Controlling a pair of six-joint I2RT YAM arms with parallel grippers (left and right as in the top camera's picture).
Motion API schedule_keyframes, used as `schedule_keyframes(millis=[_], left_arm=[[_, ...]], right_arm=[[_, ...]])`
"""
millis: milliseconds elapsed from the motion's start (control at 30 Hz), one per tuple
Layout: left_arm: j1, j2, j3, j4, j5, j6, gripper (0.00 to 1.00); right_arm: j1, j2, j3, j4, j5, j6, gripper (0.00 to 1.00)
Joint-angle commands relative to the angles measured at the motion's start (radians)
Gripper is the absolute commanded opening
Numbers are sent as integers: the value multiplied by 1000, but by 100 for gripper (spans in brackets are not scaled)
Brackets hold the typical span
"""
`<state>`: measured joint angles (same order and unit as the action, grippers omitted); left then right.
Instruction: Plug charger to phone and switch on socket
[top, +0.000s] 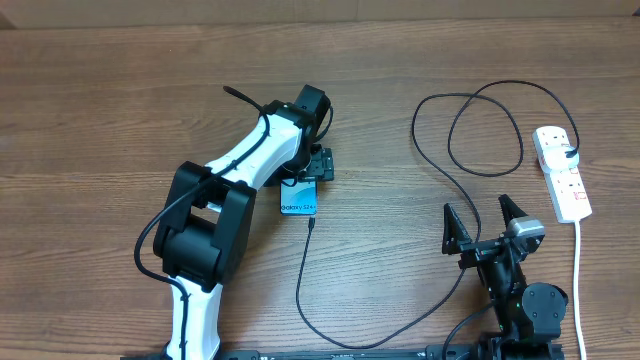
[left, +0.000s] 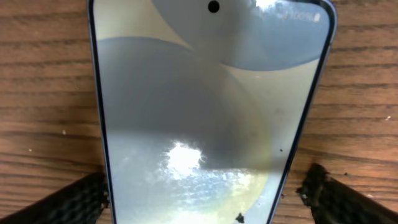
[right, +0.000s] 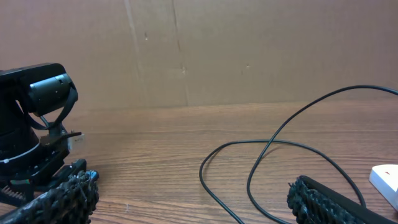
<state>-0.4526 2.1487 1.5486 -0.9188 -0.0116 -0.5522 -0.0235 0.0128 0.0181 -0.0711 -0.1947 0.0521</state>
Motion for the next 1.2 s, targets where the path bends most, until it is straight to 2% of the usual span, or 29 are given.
schedule_keyframes(millis=[0,133,200,267,533,633,733,767,1167], left_arm=[[-12,34,-35,1,0,0,81],[-12,34,-35,12,0,6,73],[-12,34,-35,14,0,6,73],[-12,34,-35,15,0,6,82],[-12,34,-35,15,-12,6,86],[-13,34,-35,15,-13,6,93],[-14,36,-35,14,-11,6,95],[-13,36,-35,14,-11,6,100],[-13,38,-35,36,14,62,100]], right_arm=[[6,-9,-10,5,2,-5,100],[6,-9,-10,5,2,-4,100],[6,-9,-10,5,2,-4,100],[6,-9,-10,5,2,-4,100],[6,-9,-10,5,2,-5,100],[6,-9,-10,5,2,-4,100],[6,-9,-10,5,2,-4,100],[6,-9,-10,5,2,-4,100],[6,-9,-10,5,2,-4,100]])
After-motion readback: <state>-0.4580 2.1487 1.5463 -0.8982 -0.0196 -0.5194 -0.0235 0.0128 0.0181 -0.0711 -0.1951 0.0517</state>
